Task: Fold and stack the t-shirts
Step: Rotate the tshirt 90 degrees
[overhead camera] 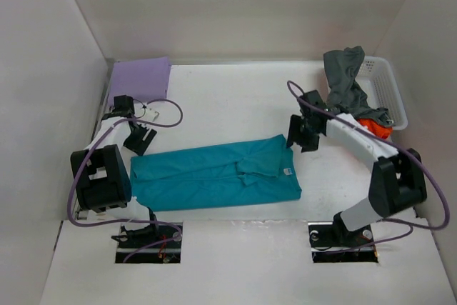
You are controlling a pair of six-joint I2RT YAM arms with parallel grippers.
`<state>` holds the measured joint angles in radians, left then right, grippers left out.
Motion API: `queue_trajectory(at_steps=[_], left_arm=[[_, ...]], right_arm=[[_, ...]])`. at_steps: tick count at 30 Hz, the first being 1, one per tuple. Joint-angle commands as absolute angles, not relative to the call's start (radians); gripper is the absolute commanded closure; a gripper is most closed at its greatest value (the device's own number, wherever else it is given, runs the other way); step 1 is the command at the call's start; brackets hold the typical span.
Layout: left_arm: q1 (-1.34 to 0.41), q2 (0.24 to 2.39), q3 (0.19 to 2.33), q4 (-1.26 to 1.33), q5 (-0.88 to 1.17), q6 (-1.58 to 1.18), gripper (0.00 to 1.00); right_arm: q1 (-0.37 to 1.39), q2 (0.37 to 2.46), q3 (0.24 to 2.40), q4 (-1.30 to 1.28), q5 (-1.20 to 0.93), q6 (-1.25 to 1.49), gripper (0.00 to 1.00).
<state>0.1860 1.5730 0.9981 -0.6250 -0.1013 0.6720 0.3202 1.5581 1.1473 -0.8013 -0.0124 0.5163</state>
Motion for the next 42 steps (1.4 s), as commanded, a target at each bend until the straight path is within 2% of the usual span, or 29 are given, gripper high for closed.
queue_trajectory(at_steps=[1, 7, 11, 16, 23, 25, 29, 31, 36, 42], left_arm=[[0.179, 1.532, 0.989, -0.652, 0.009, 0.730, 0.30], [0.189, 1.575, 1.008, -0.655, 0.012, 0.761, 0.30], [0.200, 1.595, 1.000, -0.673, 0.023, 0.788, 0.31], [0.199, 1.589, 0.989, -0.692, 0.055, 0.811, 0.32], [0.197, 1.597, 0.991, -0.692, 0.048, 0.788, 0.33], [0.200, 1.589, 0.986, -0.692, 0.048, 0.785, 0.33], [0.212, 1.574, 0.980, -0.684, 0.046, 0.785, 0.32], [0.214, 1.571, 0.988, -0.690, 0.045, 0.784, 0.32], [0.214, 1.571, 1.015, -0.698, 0.044, 0.782, 0.32], [0.174, 1.612, 1.080, -0.707, 0.041, 0.743, 0.32]], right_arm=[[0.392, 1.455, 0.985, -0.759, 0.000, 0.658, 0.38], [0.453, 1.169, 0.688, -0.707, -0.003, 0.928, 0.39], [0.488, 1.082, 0.582, -0.664, -0.026, 1.043, 0.40], [0.533, 1.054, 0.505, -0.637, -0.031, 1.106, 0.40], [0.556, 1.152, 0.511, -0.594, -0.014, 1.100, 0.42], [0.558, 1.172, 0.526, -0.588, -0.005, 1.097, 0.50], [0.558, 1.195, 0.546, -0.589, 0.005, 1.078, 0.86], [0.547, 1.204, 0.557, -0.588, 0.005, 1.066, 0.95], [0.435, 1.316, 0.704, -0.577, 0.021, 0.928, 0.97], [0.308, 1.693, 1.116, -0.566, 0.028, 0.685, 0.97]])
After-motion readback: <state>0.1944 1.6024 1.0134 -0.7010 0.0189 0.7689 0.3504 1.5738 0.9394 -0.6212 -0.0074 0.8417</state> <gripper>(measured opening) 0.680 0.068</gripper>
